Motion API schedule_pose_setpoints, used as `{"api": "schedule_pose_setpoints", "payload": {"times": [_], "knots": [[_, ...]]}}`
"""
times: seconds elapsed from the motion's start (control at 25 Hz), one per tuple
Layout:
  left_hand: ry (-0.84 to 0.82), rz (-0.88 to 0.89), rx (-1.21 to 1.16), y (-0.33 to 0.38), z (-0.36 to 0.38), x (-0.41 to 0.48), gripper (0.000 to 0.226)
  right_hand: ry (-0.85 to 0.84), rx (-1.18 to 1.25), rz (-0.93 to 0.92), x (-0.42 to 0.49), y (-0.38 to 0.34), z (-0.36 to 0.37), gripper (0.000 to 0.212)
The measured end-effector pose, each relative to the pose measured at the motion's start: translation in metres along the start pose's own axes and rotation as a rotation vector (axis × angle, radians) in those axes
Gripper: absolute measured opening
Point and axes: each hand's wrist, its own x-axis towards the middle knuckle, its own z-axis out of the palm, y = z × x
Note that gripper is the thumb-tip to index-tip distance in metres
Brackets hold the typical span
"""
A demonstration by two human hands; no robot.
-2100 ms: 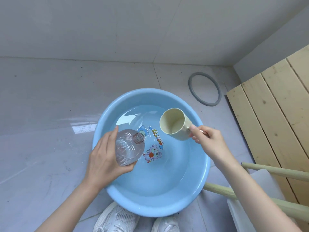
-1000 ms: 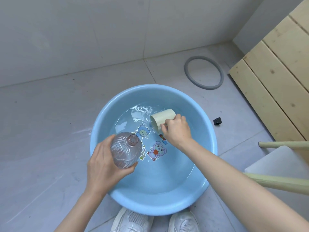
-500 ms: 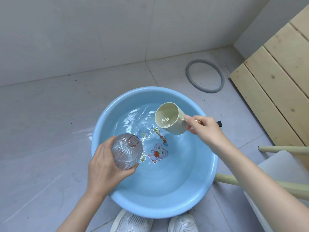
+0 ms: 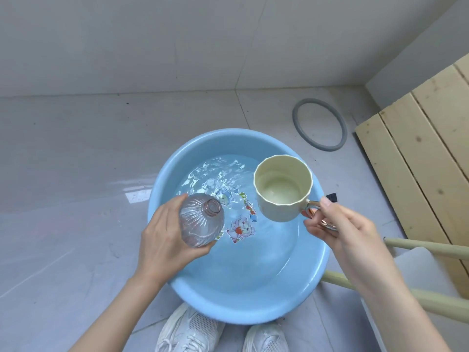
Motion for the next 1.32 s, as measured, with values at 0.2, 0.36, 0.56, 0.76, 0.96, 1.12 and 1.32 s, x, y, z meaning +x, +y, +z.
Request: {"api": "schedule_pose_setpoints", "payload": {"times": [0.2,0.36,0.56,0.76,0.96,1.12,1.32], "knots": [[-0.013,-0.001,-0.054,-0.001,-0.001,0.0,0.102,-0.039,0.024,-0.023,-0.008,0.012,0.022,0.041],[-0.004,0.009,-0.093,-0.002,0.0,0.001,0.101,-0.033,-0.094,-0.068,-0.01,0.019,0.034,0.046],[0.006,0.014,-0.11,-0.004,0.0,-0.001,0.099,0.013,-0.222,-0.085,-0.01,0.02,0.043,0.048],[0.011,0.016,-0.11,-0.004,0.001,-0.001,0.098,0.019,-0.271,-0.1,-0.014,0.015,0.05,0.047],[0.014,0.02,-0.11,-0.005,0.001,-0.001,0.097,0.027,-0.298,-0.1,-0.017,0.011,0.053,0.047],[0.012,0.018,-0.107,-0.005,0.001,-0.001,0.096,0.034,-0.318,-0.108,-0.02,0.006,0.055,0.047],[0.012,0.009,-0.109,-0.004,0.001,-0.001,0.096,0.041,-0.351,-0.115,-0.02,0.006,0.054,0.042]]}}
